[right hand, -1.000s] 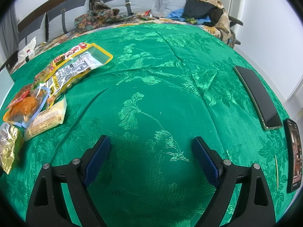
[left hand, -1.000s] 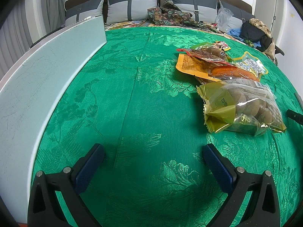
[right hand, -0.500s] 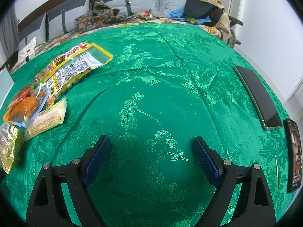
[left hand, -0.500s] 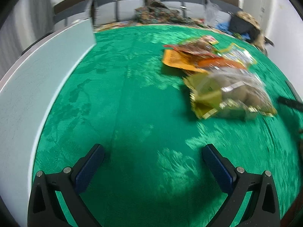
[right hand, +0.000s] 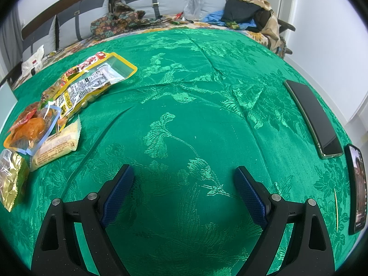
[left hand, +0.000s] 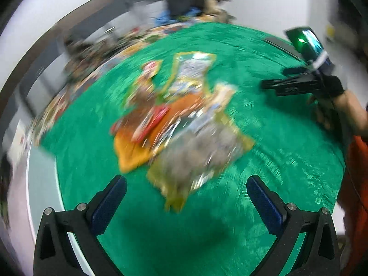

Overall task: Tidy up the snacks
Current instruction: 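Grasp the clear bag of braised eggs with the left gripper and lift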

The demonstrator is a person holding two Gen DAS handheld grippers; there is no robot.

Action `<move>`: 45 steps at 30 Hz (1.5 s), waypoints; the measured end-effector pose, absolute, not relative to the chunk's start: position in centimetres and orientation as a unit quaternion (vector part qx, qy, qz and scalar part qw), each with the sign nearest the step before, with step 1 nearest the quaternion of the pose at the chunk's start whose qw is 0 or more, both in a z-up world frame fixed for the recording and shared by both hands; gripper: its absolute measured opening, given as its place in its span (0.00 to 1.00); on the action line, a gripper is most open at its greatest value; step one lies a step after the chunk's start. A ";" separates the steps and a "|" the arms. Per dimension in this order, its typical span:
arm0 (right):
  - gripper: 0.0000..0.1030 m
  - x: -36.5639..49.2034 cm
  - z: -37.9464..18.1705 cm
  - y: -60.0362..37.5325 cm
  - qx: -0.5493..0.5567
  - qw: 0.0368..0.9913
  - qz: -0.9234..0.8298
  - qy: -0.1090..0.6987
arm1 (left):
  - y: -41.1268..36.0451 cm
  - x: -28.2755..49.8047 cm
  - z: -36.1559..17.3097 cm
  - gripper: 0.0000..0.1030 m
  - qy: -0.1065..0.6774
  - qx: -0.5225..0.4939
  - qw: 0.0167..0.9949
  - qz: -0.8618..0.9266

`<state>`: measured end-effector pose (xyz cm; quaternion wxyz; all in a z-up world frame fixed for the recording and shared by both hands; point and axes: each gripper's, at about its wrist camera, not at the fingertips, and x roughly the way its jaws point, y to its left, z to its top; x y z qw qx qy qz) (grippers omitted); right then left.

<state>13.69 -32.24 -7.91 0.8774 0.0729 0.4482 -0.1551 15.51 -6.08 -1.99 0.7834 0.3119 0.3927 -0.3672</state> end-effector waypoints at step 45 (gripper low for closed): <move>0.89 13.7 -7.8 -32.2 0.073 0.877 -0.155 0.448 | 2.5 17.9 -9.9 1.00 0.462 0.040 0.881 -0.096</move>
